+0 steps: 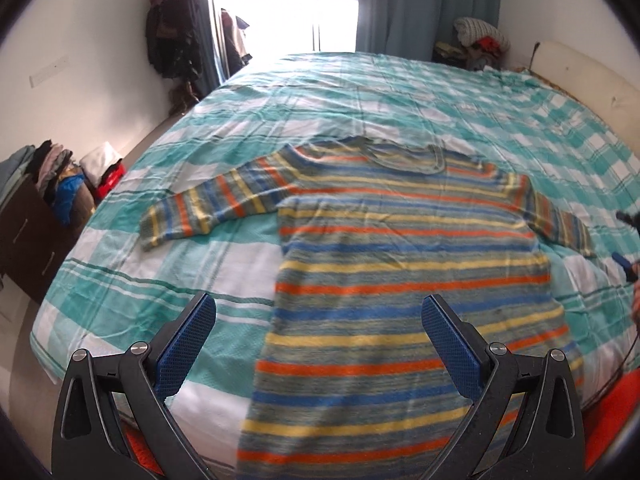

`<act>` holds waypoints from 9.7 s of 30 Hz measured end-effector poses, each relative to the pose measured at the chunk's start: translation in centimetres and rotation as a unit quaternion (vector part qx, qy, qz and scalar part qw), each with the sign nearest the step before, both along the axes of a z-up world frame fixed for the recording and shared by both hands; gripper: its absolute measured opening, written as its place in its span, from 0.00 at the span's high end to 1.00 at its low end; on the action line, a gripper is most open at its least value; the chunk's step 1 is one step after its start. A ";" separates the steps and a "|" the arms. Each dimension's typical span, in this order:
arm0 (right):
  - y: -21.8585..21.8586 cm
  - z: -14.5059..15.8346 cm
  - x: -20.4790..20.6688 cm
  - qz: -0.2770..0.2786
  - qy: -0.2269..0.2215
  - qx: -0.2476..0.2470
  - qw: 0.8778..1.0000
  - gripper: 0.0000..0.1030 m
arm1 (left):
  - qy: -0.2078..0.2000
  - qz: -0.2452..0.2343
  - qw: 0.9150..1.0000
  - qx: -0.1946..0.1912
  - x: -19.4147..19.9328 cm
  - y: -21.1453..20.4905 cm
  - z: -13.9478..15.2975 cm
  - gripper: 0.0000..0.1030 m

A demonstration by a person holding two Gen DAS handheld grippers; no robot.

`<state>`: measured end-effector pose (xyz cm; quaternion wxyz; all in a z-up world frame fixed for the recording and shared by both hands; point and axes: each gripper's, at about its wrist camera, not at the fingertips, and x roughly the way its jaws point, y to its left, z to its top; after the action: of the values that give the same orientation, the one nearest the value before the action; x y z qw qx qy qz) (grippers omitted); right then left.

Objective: Fold small clothes

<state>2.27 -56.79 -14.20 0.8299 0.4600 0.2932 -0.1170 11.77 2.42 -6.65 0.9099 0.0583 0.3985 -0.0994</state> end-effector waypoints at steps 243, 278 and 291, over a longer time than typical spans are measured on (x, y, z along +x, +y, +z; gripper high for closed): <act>33.6 -2.1 -3.1 0.185 0.164 -0.384 0.890 0.00 | 0.067 -0.083 0.994 0.003 -2.9 -3.0 -11.9 0.00; 33.0 -3.0 -2.9 0.181 0.180 -0.369 0.894 0.00 | 0.061 -0.081 0.995 0.009 -2.9 -3.1 -11.9 0.00; 32.9 -3.4 -2.8 0.182 0.185 -0.366 0.893 0.00 | 0.060 -0.081 0.995 0.010 -2.9 -3.1 -12.0 0.00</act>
<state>-0.54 -23.85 -17.59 0.8770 0.0317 0.4566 -0.1459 8.87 -0.68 -18.61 0.8725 0.0934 0.4475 -0.1726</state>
